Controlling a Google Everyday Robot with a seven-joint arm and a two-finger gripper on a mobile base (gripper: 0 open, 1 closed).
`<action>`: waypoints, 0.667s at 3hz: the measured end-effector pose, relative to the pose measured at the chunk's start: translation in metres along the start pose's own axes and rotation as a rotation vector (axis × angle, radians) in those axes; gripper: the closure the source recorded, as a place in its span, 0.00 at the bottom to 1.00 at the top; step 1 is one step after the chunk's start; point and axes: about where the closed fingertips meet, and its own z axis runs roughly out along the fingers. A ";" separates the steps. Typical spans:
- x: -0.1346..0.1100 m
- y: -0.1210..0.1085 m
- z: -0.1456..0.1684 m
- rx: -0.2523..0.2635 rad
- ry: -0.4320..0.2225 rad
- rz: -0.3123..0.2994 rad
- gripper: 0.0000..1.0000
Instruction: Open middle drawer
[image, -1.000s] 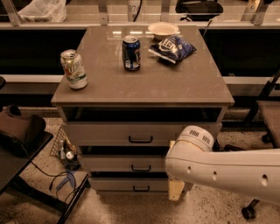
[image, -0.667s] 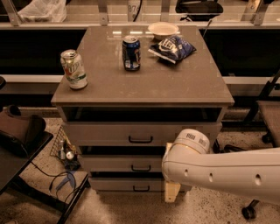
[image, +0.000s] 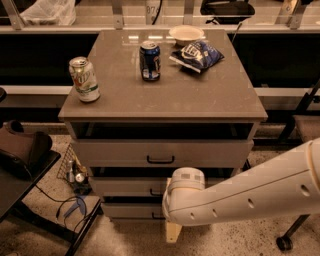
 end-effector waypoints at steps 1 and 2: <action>-0.027 0.002 0.035 -0.001 0.012 -0.029 0.00; -0.046 -0.001 0.076 0.006 0.056 -0.074 0.00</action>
Offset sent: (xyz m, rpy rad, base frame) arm 0.0409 0.0872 -0.1236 -0.1550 -0.0298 0.0959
